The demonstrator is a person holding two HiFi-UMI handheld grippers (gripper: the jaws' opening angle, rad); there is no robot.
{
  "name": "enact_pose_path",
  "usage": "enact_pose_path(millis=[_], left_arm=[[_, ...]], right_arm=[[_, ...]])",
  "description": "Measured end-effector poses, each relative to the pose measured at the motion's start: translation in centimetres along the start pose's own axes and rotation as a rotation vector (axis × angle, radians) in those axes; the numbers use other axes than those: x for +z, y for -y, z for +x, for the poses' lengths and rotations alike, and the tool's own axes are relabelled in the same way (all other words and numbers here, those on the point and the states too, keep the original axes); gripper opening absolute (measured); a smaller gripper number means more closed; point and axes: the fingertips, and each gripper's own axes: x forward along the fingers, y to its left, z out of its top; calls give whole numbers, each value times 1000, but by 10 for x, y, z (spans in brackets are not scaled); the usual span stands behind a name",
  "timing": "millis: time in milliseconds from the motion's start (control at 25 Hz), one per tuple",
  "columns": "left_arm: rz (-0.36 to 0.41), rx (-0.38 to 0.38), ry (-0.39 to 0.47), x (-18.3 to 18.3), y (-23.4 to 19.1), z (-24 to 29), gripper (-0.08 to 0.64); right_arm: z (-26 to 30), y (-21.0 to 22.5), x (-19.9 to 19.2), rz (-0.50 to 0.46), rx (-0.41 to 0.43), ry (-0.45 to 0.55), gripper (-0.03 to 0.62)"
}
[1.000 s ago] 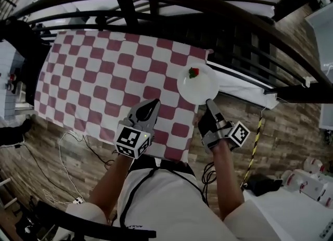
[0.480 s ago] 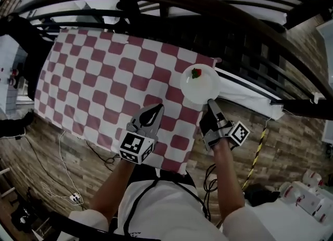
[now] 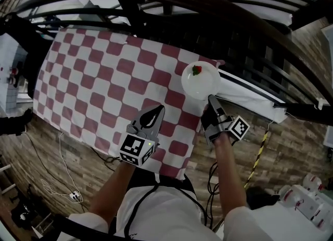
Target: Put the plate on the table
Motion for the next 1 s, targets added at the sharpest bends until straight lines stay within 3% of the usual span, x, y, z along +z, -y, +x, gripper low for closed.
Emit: enact_pose_path(millis=[480, 1000], left_arm=[[-6, 7, -20, -14, -8, 11, 6], [-21, 40, -25, -15, -15, 6, 6]], right_arm=[[25, 50, 22, 5, -26, -5, 20], [37, 70, 35, -10, -126, -25, 20]])
